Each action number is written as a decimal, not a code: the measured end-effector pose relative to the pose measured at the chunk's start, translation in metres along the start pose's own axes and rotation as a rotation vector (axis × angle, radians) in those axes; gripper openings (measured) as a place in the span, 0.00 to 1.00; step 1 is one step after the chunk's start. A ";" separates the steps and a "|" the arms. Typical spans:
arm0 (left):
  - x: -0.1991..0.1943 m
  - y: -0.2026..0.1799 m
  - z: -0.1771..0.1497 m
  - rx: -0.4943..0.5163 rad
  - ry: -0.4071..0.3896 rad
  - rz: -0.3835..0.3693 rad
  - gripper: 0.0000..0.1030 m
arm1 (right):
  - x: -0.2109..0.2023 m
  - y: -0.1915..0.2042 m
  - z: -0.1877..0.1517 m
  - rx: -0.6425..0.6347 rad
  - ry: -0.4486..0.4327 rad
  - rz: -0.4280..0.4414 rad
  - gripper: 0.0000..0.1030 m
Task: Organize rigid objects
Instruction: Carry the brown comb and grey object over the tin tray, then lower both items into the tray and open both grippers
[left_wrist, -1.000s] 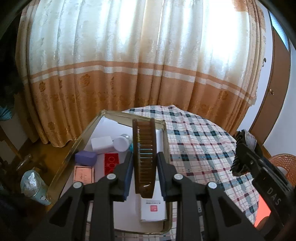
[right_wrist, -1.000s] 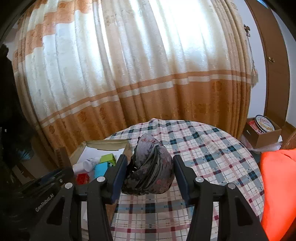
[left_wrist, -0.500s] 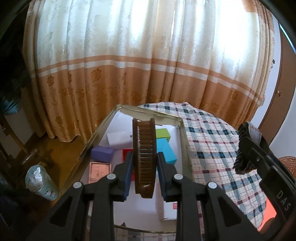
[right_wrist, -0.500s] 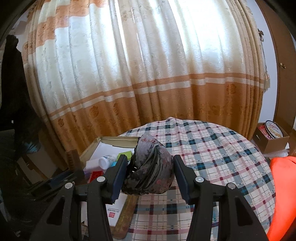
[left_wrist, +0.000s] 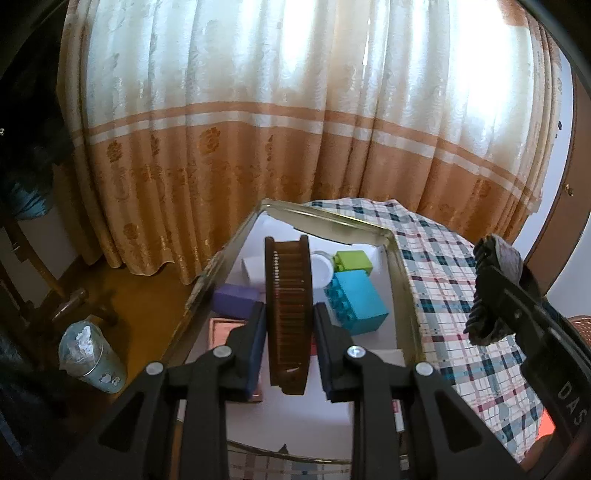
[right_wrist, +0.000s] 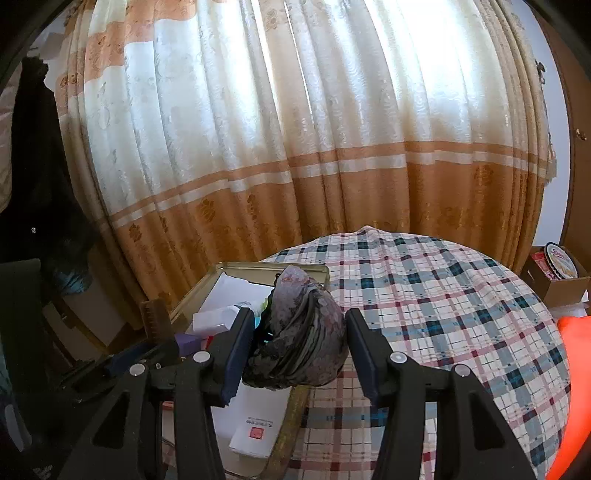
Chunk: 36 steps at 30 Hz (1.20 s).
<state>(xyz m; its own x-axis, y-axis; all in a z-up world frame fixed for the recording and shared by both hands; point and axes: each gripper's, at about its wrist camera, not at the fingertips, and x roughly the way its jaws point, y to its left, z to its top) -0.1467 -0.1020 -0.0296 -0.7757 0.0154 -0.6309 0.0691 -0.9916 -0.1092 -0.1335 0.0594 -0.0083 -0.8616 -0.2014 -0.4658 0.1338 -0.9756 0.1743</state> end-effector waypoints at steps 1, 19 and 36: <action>0.000 0.002 0.000 0.000 0.000 0.003 0.23 | 0.002 0.002 0.000 -0.001 0.001 0.001 0.52; 0.005 0.015 0.000 -0.009 0.010 0.016 0.23 | 0.018 0.017 0.004 -0.004 0.021 0.023 0.52; 0.008 0.021 -0.001 -0.007 0.010 0.025 0.24 | 0.025 0.026 0.012 -0.024 0.017 0.031 0.52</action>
<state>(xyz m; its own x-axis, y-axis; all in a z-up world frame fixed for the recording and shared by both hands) -0.1511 -0.1224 -0.0375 -0.7673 -0.0084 -0.6412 0.0929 -0.9908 -0.0982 -0.1576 0.0298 -0.0050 -0.8487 -0.2324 -0.4750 0.1718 -0.9707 0.1680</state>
